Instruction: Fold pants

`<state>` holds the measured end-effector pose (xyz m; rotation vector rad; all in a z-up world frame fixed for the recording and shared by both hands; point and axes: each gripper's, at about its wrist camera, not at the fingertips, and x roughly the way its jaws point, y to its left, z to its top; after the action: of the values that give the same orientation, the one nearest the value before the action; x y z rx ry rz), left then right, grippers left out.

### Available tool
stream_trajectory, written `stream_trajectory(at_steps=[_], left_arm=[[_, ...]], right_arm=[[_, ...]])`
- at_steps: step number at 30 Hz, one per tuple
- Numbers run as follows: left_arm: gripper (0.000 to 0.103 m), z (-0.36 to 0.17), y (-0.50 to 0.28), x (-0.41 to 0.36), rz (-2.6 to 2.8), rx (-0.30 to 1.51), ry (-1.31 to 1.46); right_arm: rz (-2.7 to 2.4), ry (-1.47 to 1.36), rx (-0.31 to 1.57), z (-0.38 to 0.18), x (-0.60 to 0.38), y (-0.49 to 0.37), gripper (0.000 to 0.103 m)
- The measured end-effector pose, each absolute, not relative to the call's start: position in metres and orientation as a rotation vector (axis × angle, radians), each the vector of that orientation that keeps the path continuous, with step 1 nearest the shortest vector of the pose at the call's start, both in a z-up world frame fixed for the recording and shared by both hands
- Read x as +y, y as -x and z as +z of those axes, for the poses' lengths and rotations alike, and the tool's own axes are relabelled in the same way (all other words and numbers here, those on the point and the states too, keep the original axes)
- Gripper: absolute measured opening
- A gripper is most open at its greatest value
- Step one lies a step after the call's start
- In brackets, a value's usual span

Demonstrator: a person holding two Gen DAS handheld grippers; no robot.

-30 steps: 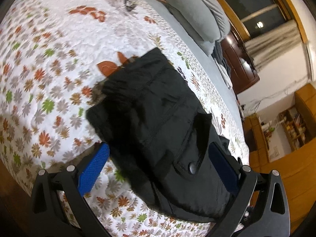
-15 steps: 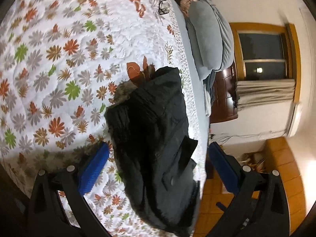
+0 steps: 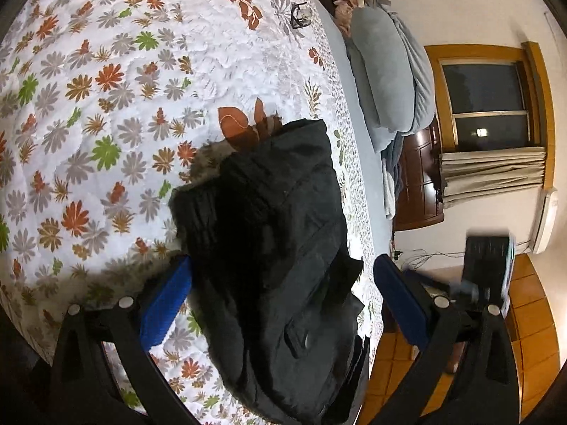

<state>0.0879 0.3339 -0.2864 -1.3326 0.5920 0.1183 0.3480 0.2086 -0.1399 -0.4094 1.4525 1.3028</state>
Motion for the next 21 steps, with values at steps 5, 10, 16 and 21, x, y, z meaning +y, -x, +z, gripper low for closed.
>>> stream_trajectory(at_steps=[5, 10, 16, 21], left_arm=[[0.075, -0.290, -0.084, 0.338, 0.154, 0.608, 1.314], [0.061, -0.296, -0.080, 0.345, 0.156, 0.628, 1.320], [0.061, -0.298, -0.082, 0.349, 0.155, 0.640, 1.307], [0.061, -0.293, -0.085, 0.347, 0.160, 0.656, 1.278]], right_arm=[[1.356, 0.520, 1.504, -0.177, 0.285, -0.367, 0.085], [1.414, 0.643, 1.560, -0.214, 0.334, -0.373, 0.085], [1.457, 0.691, 1.628, -0.243, 0.357, -0.378, 0.085], [1.478, 0.756, 1.666, -0.259, 0.368, -0.371, 0.085]])
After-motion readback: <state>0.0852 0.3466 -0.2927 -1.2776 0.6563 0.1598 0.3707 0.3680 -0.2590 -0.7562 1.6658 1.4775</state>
